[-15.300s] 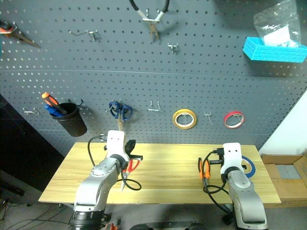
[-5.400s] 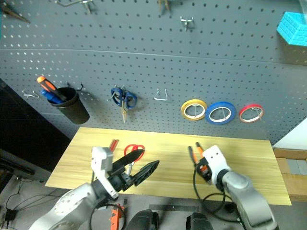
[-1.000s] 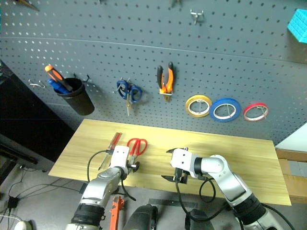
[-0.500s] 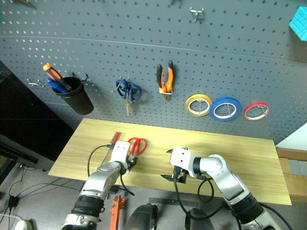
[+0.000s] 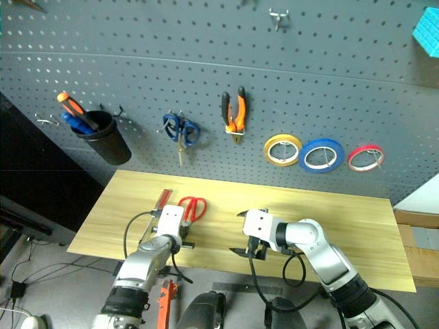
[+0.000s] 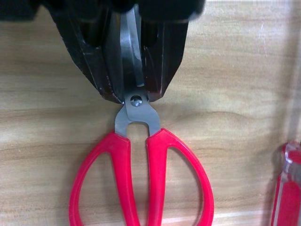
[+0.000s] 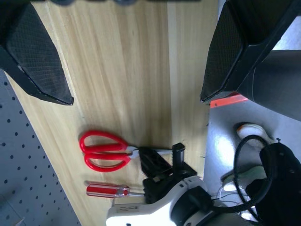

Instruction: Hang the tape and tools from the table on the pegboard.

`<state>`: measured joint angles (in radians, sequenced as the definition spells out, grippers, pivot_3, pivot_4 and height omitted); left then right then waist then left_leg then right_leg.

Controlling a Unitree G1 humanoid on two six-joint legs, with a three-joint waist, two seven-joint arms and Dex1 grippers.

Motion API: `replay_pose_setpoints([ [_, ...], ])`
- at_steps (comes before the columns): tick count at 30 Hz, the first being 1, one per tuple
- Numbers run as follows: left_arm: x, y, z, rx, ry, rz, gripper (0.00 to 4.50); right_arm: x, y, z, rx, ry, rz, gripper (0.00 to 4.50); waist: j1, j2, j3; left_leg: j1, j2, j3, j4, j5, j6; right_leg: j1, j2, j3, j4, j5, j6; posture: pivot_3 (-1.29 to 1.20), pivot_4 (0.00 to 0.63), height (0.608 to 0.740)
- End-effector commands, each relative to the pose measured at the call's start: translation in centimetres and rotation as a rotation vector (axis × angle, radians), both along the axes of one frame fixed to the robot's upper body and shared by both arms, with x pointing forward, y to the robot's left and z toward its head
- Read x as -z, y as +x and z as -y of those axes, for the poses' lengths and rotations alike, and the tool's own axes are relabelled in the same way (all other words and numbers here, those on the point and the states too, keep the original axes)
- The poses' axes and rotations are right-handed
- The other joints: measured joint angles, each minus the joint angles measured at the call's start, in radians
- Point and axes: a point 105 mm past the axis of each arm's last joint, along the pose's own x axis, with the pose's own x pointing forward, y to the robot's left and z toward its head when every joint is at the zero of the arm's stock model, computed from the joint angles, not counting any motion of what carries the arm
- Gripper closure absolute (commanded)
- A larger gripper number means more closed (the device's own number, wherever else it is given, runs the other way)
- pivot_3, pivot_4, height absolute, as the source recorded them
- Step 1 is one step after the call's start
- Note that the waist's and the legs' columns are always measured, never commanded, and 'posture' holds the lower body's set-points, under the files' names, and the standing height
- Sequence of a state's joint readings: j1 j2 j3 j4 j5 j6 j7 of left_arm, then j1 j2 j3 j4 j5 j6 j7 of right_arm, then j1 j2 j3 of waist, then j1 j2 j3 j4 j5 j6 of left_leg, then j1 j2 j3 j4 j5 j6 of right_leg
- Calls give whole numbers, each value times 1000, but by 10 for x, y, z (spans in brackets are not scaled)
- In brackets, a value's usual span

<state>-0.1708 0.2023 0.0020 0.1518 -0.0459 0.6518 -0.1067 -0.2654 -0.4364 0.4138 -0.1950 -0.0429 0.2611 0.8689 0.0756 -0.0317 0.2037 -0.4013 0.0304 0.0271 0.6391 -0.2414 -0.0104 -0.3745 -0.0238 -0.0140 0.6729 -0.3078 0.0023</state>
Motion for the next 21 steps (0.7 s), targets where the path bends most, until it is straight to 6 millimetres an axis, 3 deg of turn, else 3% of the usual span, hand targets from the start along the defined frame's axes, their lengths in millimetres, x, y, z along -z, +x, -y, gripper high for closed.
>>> replay_pose_setpoints([
  [1, -23, -3, 16, 73, -49, 152, 4257, -24, -7, 3, -2, 110, 39, 0, 0, 0, 0, -1, 0, 0, 0, 0, -1, 0, 0, 0, -1, 0, 0, 159, 170, 740],
  [6, -44, -14, 15, 82, 29, 325, 4257, -43, -11, 10, 69, 235, 15, 0, 2, -1, -2, -8, 0, 0, 1, -1, -2, -7, 0, -1, -1, 0, 1, 158, 136, 740],
  [9, -62, -26, 9, -1, 42, 470, 4257, -60, -10, 15, 151, 382, 2, 0, 2, -2, -6, -9, 0, 0, 2, -1, -2, -8, 0, 0, 0, 0, 1, 161, 119, 740],
  [14, -93, -46, 16, 48, -12, 726, 4257, -95, -16, 25, 199, 674, 51, 0, 2, -1, -23, -14, 0, 0, 3, -1, -2, -14, 1, -1, 1, 0, 1, 168, 83, 740],
  [18, -106, -47, 9, -25, -117, 845, 4257, -116, -24, 24, 164, 827, 33, 0, 4, -1, -44, -15, 0, 1, 6, -1, -1, -13, 1, 0, 2, 0, 1, 170, 60, 740],
  [21, -119, -41, 7, -35, -169, 923, 4257, -124, -19, 20, 174, 872, 40, 0, 3, -3, -66, -14, -1, 1, 6, -1, 0, -13, 1, 0, 4, 0, 2, 169, 50, 740],
])
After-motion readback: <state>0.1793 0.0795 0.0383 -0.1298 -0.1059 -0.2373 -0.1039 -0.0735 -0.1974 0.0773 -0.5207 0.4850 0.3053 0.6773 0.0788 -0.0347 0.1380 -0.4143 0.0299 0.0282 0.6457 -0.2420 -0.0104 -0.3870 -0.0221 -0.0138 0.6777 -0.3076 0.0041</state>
